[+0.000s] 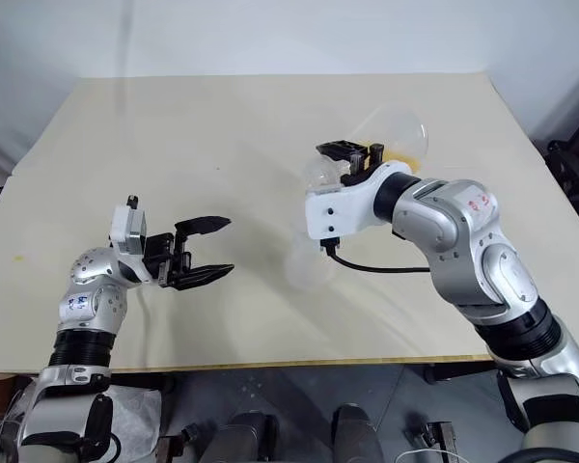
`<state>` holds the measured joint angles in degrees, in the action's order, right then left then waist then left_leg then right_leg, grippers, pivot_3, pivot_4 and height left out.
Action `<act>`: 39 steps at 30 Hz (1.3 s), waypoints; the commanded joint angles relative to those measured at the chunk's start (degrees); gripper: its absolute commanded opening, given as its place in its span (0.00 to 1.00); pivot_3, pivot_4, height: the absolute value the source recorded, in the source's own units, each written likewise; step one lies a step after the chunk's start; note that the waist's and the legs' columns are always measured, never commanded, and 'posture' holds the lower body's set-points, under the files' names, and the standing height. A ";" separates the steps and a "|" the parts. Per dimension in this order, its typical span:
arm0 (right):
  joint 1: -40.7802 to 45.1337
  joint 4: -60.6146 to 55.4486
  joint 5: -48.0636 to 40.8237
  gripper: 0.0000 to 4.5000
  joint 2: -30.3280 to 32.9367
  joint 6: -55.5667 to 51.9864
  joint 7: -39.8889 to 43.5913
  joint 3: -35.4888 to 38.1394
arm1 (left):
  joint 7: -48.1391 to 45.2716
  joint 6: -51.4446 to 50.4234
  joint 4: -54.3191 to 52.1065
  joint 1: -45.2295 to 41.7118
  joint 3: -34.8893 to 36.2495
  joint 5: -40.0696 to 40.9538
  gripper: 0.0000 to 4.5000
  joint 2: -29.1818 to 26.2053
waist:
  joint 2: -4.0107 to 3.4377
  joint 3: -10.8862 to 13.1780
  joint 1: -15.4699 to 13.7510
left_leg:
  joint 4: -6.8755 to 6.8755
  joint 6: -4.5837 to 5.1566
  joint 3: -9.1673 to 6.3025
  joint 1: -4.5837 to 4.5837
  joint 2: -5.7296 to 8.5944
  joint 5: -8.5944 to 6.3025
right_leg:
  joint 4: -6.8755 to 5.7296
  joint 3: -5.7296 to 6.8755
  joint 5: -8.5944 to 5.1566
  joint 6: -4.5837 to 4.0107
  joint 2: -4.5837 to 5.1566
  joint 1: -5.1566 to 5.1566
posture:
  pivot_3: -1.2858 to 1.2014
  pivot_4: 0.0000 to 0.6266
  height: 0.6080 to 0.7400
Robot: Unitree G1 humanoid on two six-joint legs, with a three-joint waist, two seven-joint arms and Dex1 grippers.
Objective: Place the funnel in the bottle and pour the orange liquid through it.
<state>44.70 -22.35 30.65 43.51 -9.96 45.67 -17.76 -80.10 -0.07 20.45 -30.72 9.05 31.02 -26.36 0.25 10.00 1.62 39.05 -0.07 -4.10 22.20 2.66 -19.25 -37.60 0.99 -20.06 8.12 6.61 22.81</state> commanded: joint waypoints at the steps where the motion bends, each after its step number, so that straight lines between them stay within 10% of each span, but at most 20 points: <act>1: 1.89 -1.12 1.79 0.55 -0.18 1.61 0.05 1.08 | -0.76 0.58 -1.56 0.26 0.29 0.97 1.00 -0.12 | 0.00 0.00 0.01 | 0.00 0.00 0.00 0.00 0.00 0.00 | 0.00 0.00 0.00 0.00 0.00 0.00 | 0.52 0.24 1.00; 39: 3.38 2.23 6.61 0.55 0.86 9.97 2.21 2.62 | -2.38 3.06 2.99 -0.67 -1.20 -2.29 1.00 -1.54 | 0.00 0.00 0.02 | 0.00 0.00 0.00 0.00 0.00 0.00 | -0.02 0.01 0.00 0.00 -0.01 0.01 | 0.52 0.24 1.00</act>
<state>46.45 -19.11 36.16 43.47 -0.74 48.20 -17.54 -82.11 2.43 23.54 -30.81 7.87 28.77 -27.49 0.25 10.00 1.64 39.06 -0.07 -4.10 22.19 2.66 -19.25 -37.62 1.00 -20.06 8.12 6.61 22.83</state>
